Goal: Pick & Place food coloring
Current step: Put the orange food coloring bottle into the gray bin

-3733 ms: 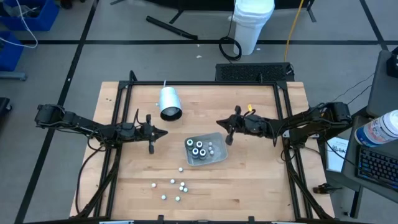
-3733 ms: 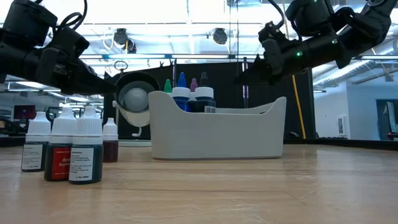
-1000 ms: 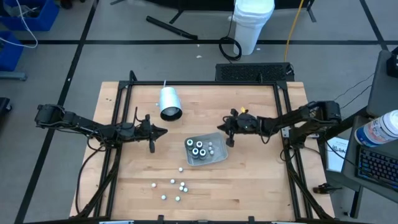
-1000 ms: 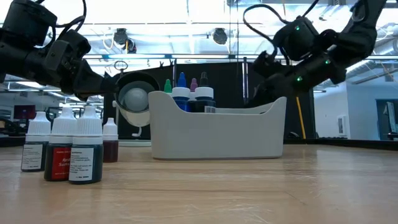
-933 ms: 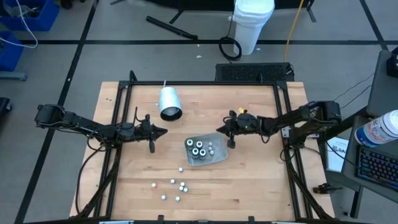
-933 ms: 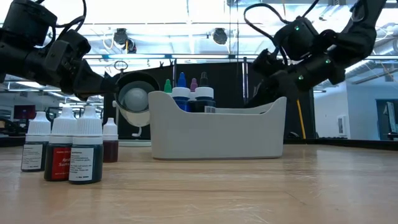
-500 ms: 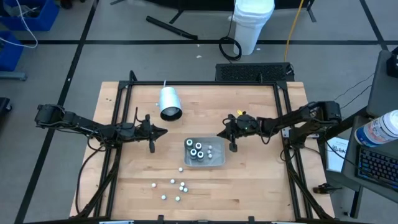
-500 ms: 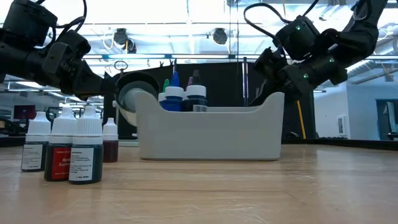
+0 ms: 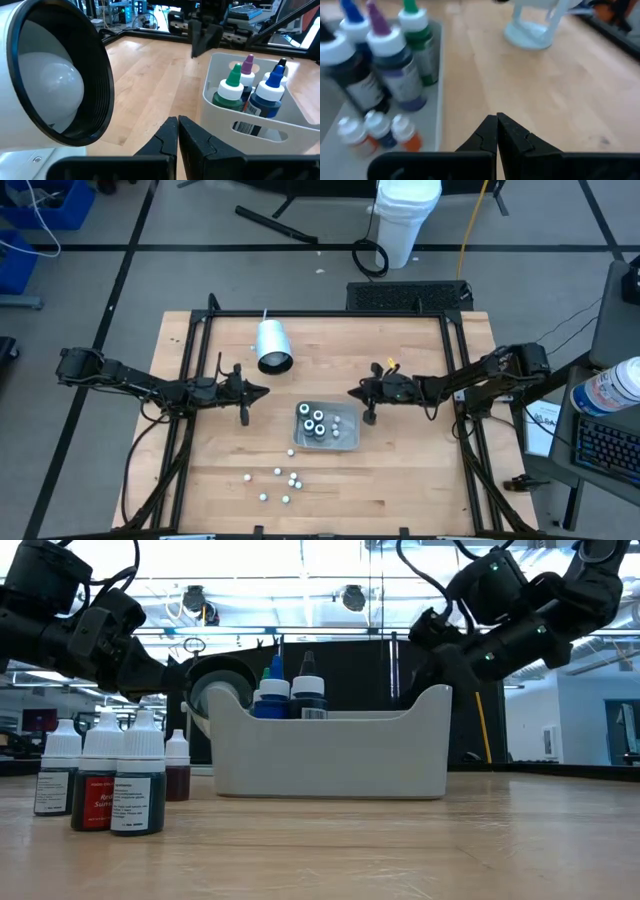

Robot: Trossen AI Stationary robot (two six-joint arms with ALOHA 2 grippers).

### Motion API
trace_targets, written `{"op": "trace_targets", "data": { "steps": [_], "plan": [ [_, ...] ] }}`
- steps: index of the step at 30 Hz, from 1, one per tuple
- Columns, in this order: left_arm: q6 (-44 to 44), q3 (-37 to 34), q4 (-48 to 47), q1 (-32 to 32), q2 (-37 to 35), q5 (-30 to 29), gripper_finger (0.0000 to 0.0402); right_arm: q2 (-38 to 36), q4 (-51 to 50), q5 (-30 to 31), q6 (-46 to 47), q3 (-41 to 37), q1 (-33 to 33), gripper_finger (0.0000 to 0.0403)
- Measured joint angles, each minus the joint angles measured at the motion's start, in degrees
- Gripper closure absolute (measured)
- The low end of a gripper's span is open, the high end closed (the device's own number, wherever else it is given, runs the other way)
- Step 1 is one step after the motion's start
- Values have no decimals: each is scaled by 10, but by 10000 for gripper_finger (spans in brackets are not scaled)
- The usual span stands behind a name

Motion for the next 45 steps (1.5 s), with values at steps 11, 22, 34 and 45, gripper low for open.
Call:
{"op": "trace_targets", "data": {
  "steps": [11, 22, 34, 45],
  "plan": [
    [34, 0, -31, 0, 0, 0, 382, 0, -7, 18, -5, 0, 5, 403],
    [33, 0, -39, 0, 0, 0, 382, 0, -7, 18, -6, 0, 5, 403],
    [32, 0, -36, 0, 0, 0, 382, 0, 2, 18, 0, 0, 5, 403],
    [28, 0, -26, 0, 0, -1, 382, 0, 2, 18, 9, 0, 5, 403]
  ]
}}
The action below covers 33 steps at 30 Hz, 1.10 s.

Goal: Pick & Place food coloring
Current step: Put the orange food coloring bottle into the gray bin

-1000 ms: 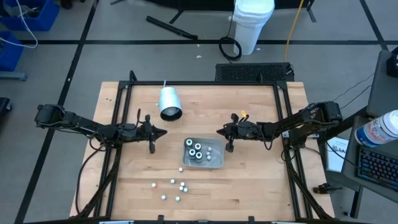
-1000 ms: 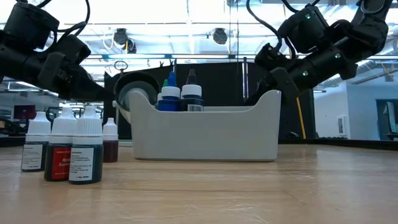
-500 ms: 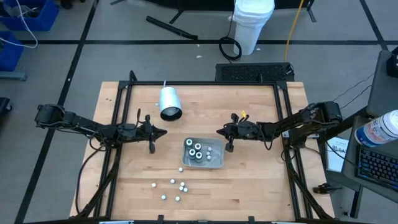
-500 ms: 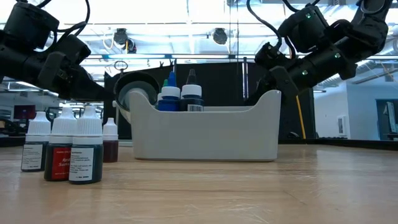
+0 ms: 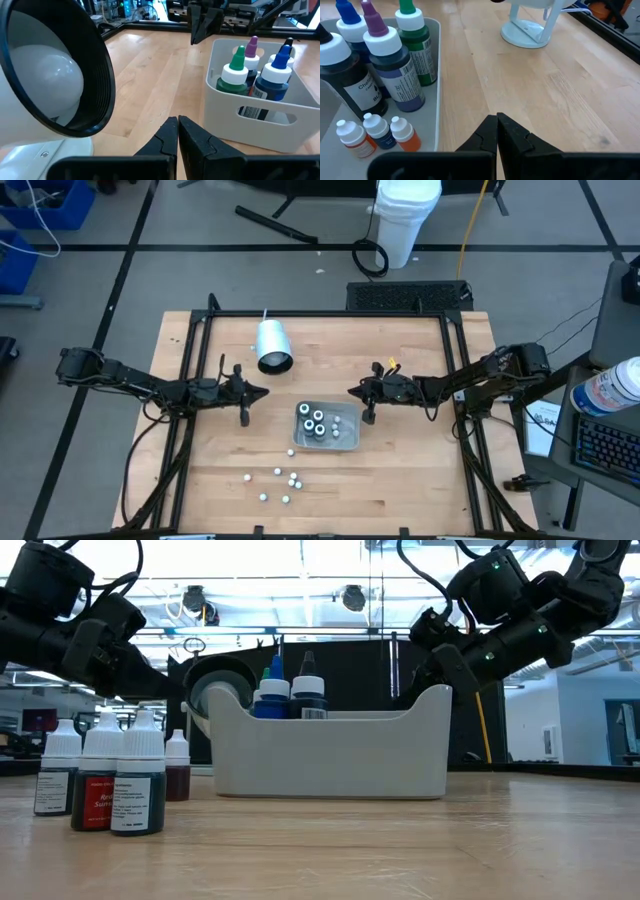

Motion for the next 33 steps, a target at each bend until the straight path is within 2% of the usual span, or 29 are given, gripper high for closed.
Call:
{"op": "trace_targets", "data": {
  "steps": [14, 21, 30, 33],
  "plan": [
    [4, 0, 3, 0, 0, -19, 382, 0, 3, 0, -17, 0, 0, 403],
    [4, 0, 2, 0, 0, -19, 382, 0, 73, 33, -35, 0, 10, 403],
    [2, 0, 2, 0, 0, -19, 382, -15, 153, 28, -98, 0, 54, 403],
    [-3, 0, 2, 0, 0, -16, 382, -36, 142, -6, -84, 0, 75, 403]
  ]
}}
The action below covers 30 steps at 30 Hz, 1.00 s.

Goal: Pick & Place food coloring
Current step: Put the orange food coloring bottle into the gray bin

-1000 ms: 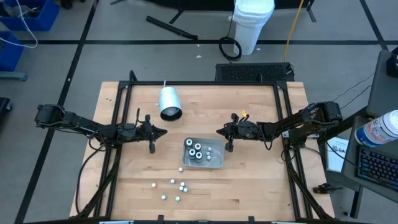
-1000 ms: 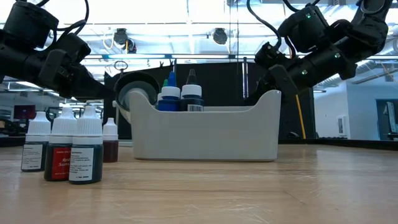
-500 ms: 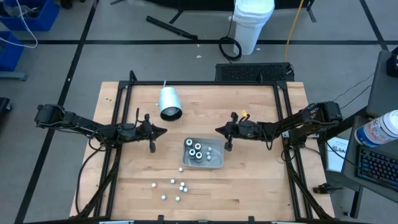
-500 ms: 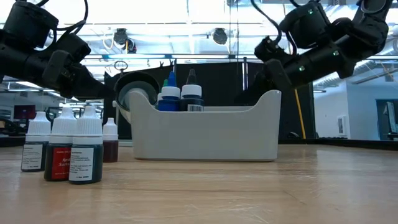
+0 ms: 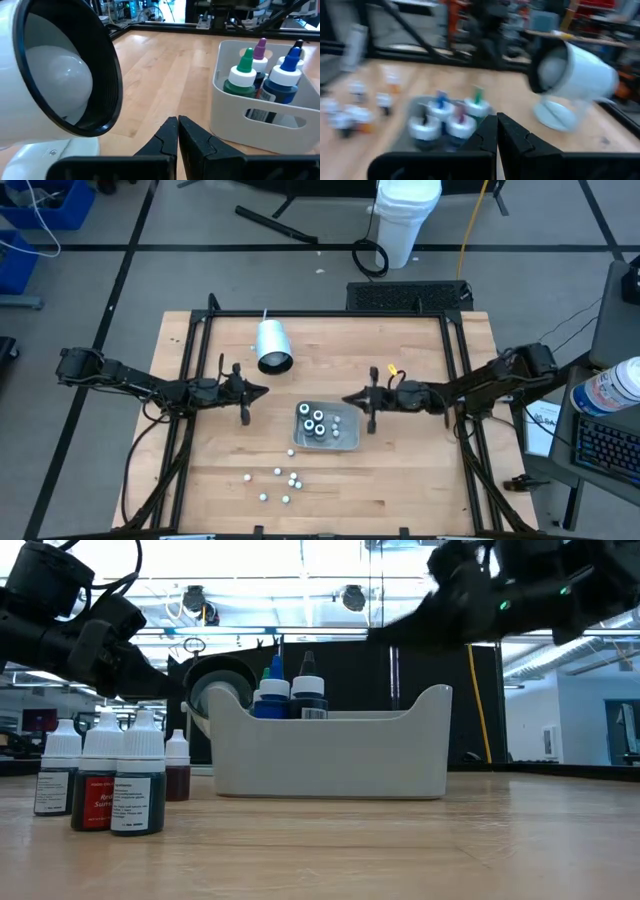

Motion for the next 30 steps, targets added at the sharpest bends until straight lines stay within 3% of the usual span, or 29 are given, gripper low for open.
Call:
{"op": "trace_targets", "data": {
  "steps": [4, 9, 12, 17, 24, 30],
  "plan": [
    [-18, 0, 2, 0, 0, 2, 382, -21, -78, 0, -21, 38, 53, 403],
    [-25, 0, 21, 0, 0, 2, 382, -10, -333, 14, 43, 196, 103, 403],
    [-47, 0, 39, 0, 0, 4, 382, 21, -421, 29, 80, 268, 115, 403],
    [-78, 0, 49, 0, 0, 16, 382, 60, -441, -34, 91, 333, 130, 403],
    [-77, 0, 50, 0, -1, 53, 382, 178, -475, -34, 129, 445, 160, 403],
    [-73, 0, 50, 0, -1, 53, 382, 283, -538, -168, 89, 561, 180, 403]
  ]
}}
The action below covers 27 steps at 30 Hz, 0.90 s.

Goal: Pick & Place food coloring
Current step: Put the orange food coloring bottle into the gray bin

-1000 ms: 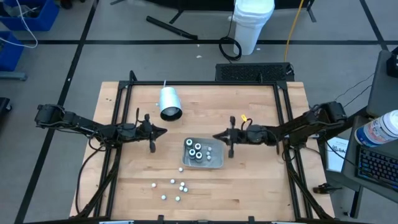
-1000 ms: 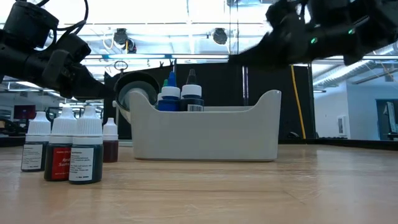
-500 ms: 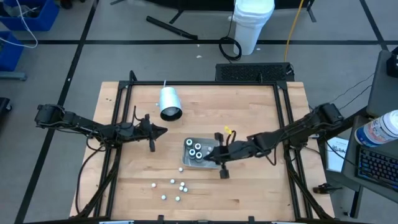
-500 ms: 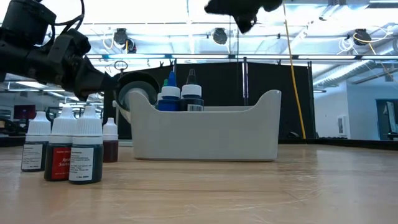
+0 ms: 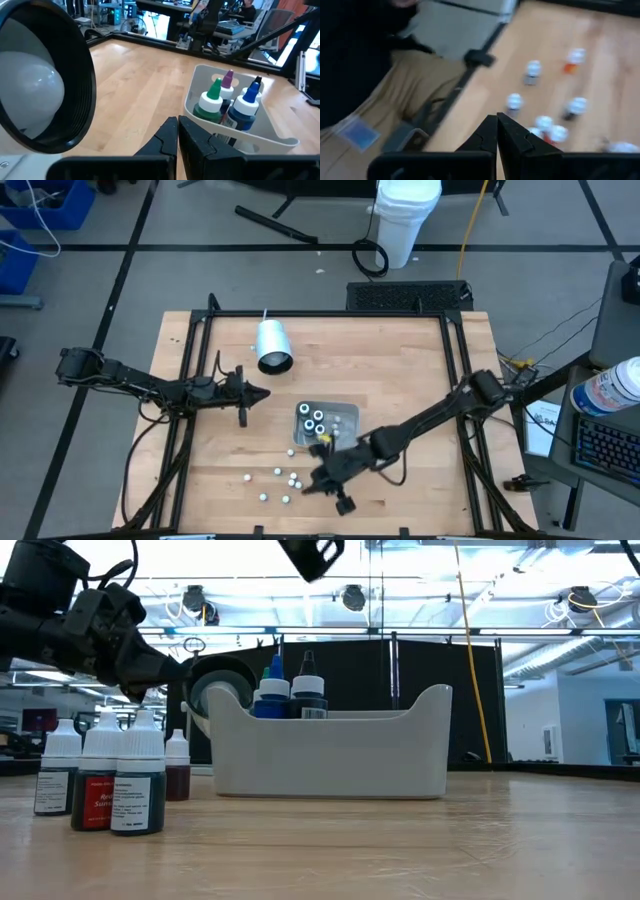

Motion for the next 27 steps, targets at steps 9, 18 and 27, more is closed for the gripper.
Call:
{"op": "trace_targets", "data": {
  "steps": [9, 18, 27],
  "plan": [
    [4, 0, -7, 0, 0, 1, 382, 64, 4, 8, -7, 87, 7, 332],
    [16, 0, -8, 0, 0, 0, 382, 128, -42, 71, 52, 164, -1, 254],
    [49, 0, -8, 0, 0, -5, 382, 143, -71, 99, 57, 164, 0, 256]
  ]
}}
